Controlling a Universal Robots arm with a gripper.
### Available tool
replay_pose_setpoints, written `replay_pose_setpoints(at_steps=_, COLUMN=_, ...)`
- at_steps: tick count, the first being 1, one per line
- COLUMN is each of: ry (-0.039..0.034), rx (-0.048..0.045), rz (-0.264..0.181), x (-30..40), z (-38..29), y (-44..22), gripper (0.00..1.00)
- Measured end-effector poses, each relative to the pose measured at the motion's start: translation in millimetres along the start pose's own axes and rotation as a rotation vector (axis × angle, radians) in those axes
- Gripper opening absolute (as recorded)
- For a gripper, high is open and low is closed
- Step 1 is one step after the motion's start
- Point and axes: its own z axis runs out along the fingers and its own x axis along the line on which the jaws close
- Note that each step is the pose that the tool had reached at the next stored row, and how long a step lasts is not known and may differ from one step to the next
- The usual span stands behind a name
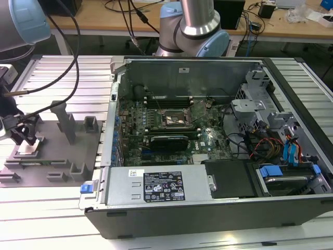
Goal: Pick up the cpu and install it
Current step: 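Pick up the cpu and move it towards the insertion slot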
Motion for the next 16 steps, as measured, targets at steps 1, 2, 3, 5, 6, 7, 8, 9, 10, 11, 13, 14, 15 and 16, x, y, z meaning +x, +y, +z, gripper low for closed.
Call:
replay_pose_setpoints(at_steps=1, ry=0.0000, rx=0.0000, rz=0.000, x=0.0, z=0.1, y=0.0, gripper=0.42)
replay_pose_setpoints(at_steps=2, ry=-0.0001, rx=0.0000, rz=0.000, x=0.0, z=0.1, y=0.0, gripper=0.42)
replay_pose_setpoints(at_steps=3, ry=-0.0001, rx=0.0000, rz=0.000, x=0.0, z=0.2, y=0.0, gripper=0.48)
replay_pose_setpoints(at_steps=5, ry=-0.0001, rx=-0.0001, rz=0.000, x=0.0, z=0.3, y=0.0, gripper=0.48)
replay_pose_setpoints(at_steps=6, ry=-0.0001, rx=-0.0001, rz=0.000, x=0.0, z=0.3, y=0.0, gripper=0.48)
replay_pose_setpoints(at_steps=7, ry=-0.0003, rx=-0.0003, rz=0.000, x=0.0, z=0.8, y=0.0, gripper=0.48)
replay_pose_setpoints(at_steps=8, ry=-0.0006, rx=-0.0003, rz=0.000, x=0.0, z=2.4, y=0.0, gripper=0.48)
replay_pose_setpoints(at_steps=9, ry=-0.0001, rx=-0.0001, rz=0.000, x=0.1, z=3.8, y=-0.1, gripper=0.48)
replay_pose_setpoints(at_steps=10, ry=-0.0001, rx=0.0000, rz=0.000, x=0.1, z=4.2, y=-0.1, gripper=0.48)
replay_pose_setpoints(at_steps=11, ry=0.0000, rx=0.0000, rz=0.000, x=0.1, z=4.1, y=-0.1, gripper=0.48)
replay_pose_setpoints(at_steps=13, ry=0.0000, rx=0.0001, rz=0.000, x=0.1, z=4.2, y=-0.2, gripper=0.48)
replay_pose_setpoints(at_steps=14, ry=0.0000, rx=0.0000, rz=0.000, x=0.1, z=4.3, y=-0.2, gripper=0.49)
replay_pose_setpoints(at_steps=15, ry=-0.0001, rx=0.0000, rz=0.000, x=0.1, z=4.3, y=-0.2, gripper=0.61)
replay_pose_setpoints(at_steps=16, ry=0.0000, rx=0.0000, rz=0.000, x=0.1, z=4.3, y=-0.2, gripper=0.61)
